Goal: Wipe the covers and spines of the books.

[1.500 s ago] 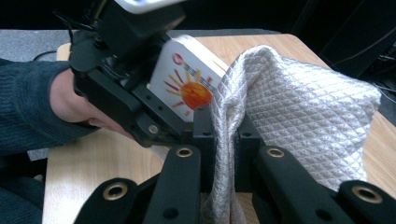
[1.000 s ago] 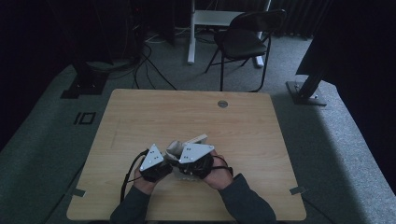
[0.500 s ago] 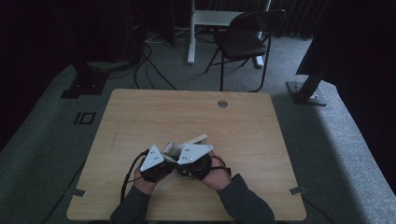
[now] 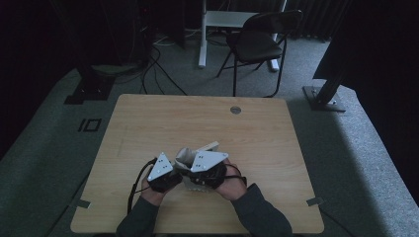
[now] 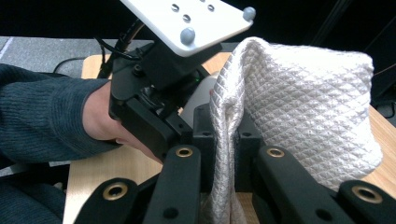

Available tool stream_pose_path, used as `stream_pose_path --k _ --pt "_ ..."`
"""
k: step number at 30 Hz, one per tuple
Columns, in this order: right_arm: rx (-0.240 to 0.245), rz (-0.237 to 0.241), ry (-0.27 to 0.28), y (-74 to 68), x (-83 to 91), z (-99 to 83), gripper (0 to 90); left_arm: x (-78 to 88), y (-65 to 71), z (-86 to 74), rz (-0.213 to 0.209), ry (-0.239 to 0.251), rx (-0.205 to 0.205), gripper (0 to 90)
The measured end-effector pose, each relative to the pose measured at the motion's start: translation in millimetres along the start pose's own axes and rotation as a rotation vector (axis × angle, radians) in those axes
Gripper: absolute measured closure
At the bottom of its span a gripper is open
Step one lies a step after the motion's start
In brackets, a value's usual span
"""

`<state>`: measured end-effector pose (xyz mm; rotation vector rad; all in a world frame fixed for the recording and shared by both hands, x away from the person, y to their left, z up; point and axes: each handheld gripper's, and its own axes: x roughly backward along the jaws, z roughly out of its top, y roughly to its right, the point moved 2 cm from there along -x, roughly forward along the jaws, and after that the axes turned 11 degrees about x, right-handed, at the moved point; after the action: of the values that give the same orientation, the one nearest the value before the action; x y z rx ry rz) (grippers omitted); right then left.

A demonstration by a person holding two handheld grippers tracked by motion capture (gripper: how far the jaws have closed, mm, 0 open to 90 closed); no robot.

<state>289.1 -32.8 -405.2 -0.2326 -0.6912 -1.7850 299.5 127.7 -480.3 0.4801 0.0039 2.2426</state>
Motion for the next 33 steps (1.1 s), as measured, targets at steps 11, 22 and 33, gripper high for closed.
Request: stream_pose_path --k 11,22,33 --pt "-0.03 -0.037 -0.006 6.9 7.7 -7.5 83.6 1.3 -0.8 0.5 0.009 0.008 0.004 78.1" --pt "-0.056 -0.069 -0.007 12.9 15.4 -15.5 83.6 3.2 -1.6 1.4 0.013 0.011 0.001 78.1" --pt "-0.08 -0.093 -0.013 17.3 23.2 -22.8 83.6 4.6 -1.5 2.7 0.015 0.016 -0.003 78.1"
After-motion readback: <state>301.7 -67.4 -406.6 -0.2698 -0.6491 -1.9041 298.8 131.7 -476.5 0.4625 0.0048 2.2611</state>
